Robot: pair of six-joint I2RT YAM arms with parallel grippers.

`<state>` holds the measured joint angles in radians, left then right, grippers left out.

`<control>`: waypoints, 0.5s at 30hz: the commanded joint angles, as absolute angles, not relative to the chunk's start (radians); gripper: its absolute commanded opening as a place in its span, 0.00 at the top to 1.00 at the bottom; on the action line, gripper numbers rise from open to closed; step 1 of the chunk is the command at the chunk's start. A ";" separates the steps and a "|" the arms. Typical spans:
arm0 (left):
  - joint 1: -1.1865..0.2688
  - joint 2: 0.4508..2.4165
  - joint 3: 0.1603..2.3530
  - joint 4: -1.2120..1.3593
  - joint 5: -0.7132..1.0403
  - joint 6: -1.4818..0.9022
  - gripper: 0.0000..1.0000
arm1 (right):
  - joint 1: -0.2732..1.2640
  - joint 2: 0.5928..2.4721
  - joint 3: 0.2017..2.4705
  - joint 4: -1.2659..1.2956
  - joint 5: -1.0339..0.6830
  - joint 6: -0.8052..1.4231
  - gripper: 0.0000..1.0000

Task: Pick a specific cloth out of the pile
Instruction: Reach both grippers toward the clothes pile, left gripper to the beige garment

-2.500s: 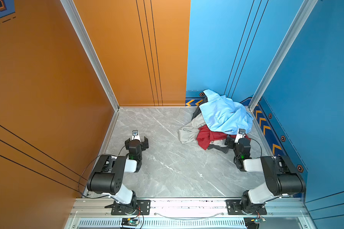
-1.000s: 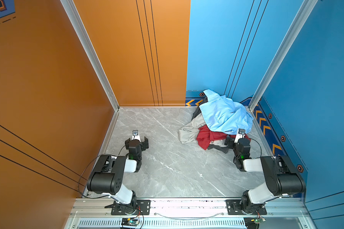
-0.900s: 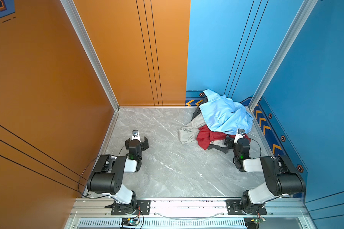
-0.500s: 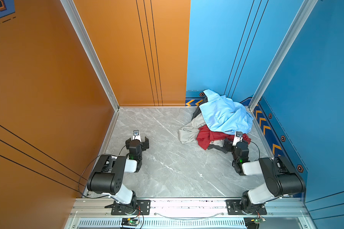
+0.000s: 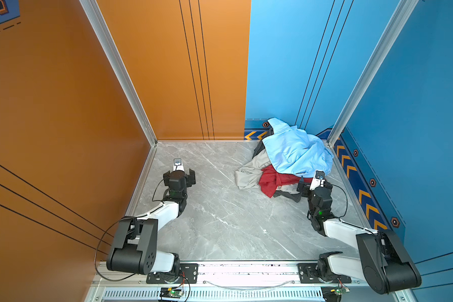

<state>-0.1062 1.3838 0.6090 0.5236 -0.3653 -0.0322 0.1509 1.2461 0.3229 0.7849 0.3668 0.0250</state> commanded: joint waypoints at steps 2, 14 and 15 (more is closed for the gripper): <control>-0.137 1.343 0.697 0.289 -0.408 -0.131 0.02 | 0.152 1.145 0.405 0.531 0.404 0.080 0.00; -0.349 1.317 0.852 0.094 -0.434 -0.205 0.02 | 0.139 0.959 0.711 -0.067 0.350 0.236 0.00; -0.367 1.327 0.863 0.086 -0.430 -0.208 0.02 | 0.138 0.960 0.742 -0.104 0.338 0.252 0.00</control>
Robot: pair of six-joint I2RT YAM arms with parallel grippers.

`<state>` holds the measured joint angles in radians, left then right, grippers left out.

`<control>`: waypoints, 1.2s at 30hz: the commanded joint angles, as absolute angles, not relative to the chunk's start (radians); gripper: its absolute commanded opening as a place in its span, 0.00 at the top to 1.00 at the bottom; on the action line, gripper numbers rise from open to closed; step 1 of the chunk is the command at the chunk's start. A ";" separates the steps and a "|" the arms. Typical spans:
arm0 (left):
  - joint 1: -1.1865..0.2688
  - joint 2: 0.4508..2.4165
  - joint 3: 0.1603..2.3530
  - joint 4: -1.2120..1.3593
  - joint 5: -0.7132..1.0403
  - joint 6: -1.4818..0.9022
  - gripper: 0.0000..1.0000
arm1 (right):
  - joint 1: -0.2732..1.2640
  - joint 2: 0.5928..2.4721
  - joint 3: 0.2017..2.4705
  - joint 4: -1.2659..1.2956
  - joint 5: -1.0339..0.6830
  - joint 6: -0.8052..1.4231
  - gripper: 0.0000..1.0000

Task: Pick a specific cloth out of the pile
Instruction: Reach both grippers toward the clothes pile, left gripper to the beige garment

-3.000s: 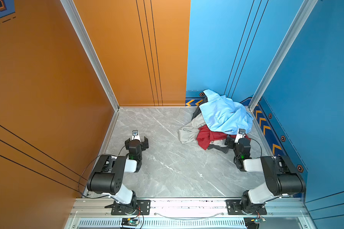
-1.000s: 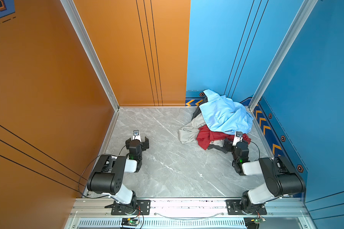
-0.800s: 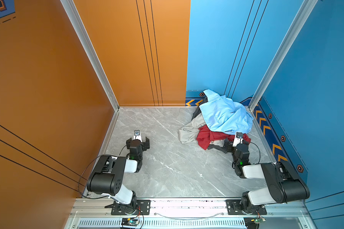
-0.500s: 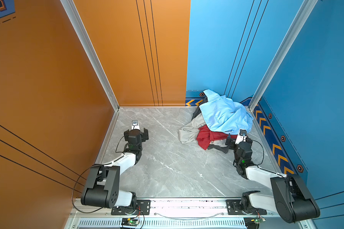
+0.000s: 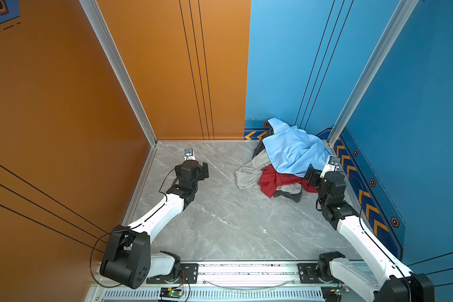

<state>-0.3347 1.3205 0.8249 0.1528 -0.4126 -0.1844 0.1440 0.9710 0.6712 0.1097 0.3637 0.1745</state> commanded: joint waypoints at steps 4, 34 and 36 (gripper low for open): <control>-0.434 1.377 0.925 0.044 -0.386 -0.239 0.02 | 0.138 0.978 0.846 -0.206 0.269 0.313 0.00; -0.586 2.170 1.629 0.132 0.257 -0.355 0.09 | 0.101 1.108 0.982 -0.367 0.046 0.310 0.00; -0.579 2.205 1.665 0.136 0.258 -0.363 0.11 | 0.098 1.114 0.984 -0.366 0.044 0.307 0.00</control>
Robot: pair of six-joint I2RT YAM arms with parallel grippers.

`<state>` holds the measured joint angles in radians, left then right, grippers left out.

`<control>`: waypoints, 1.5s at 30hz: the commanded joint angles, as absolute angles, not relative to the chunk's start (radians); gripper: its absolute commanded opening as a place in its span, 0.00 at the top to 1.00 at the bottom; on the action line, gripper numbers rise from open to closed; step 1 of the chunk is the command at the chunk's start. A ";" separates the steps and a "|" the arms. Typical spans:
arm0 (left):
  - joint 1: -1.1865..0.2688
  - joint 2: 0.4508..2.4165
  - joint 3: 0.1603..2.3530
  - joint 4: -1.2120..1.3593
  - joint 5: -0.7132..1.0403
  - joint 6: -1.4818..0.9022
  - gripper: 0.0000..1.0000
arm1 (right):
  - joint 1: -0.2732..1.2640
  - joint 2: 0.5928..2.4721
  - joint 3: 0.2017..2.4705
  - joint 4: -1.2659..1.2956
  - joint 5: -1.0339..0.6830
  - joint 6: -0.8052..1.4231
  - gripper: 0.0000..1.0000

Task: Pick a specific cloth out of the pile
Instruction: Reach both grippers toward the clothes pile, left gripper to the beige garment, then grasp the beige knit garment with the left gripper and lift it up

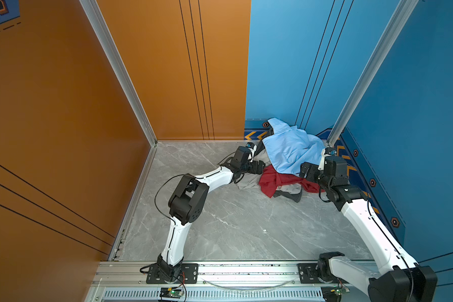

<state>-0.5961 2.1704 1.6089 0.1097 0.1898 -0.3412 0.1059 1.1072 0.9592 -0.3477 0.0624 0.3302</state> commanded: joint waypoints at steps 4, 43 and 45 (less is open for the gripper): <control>-0.566 2.262 1.723 0.138 0.276 -0.372 0.12 | 0.090 1.124 0.985 -0.359 0.036 0.307 0.01; -0.615 2.103 1.840 0.160 0.252 -0.337 1.00 | 0.112 1.131 1.023 -0.359 0.091 0.334 0.04; -0.621 2.087 1.858 0.154 0.239 -0.337 1.00 | 0.113 1.126 1.024 -0.358 0.085 0.332 0.04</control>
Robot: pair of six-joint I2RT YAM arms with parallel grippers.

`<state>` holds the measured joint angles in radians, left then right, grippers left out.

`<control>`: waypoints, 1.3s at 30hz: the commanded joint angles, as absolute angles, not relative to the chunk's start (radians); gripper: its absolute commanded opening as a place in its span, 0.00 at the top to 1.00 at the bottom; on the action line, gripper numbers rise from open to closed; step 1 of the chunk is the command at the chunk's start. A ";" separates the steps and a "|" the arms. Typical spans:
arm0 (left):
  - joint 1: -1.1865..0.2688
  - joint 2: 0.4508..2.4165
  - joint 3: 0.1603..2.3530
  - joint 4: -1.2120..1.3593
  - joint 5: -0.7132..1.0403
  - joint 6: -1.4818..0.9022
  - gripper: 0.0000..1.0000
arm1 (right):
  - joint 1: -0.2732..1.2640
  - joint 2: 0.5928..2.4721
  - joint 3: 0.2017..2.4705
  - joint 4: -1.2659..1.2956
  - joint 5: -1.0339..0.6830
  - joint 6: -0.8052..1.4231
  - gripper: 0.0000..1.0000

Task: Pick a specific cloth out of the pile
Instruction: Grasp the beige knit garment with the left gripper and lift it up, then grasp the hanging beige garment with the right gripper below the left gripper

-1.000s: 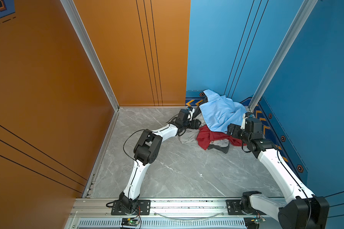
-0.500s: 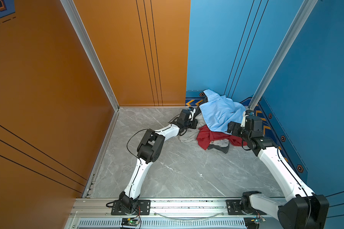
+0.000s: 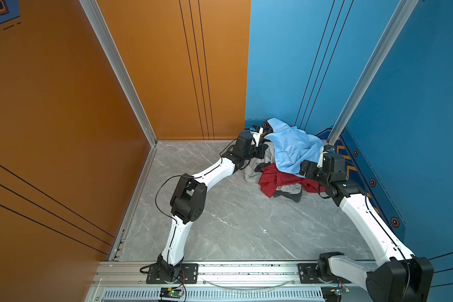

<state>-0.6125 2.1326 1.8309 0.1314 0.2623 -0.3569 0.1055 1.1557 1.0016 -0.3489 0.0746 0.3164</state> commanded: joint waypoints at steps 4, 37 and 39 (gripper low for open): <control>-0.627 2.080 1.940 0.107 0.224 -0.336 1.00 | 0.113 1.114 1.010 -0.336 0.068 0.320 0.03; -0.649 2.146 2.607 -0.021 0.139 -0.386 1.00 | 0.141 1.189 1.022 0.291 -0.184 0.160 0.00; -0.647 2.149 2.606 -0.027 0.141 -0.388 1.00 | 0.163 1.181 1.004 0.314 -0.203 0.104 0.00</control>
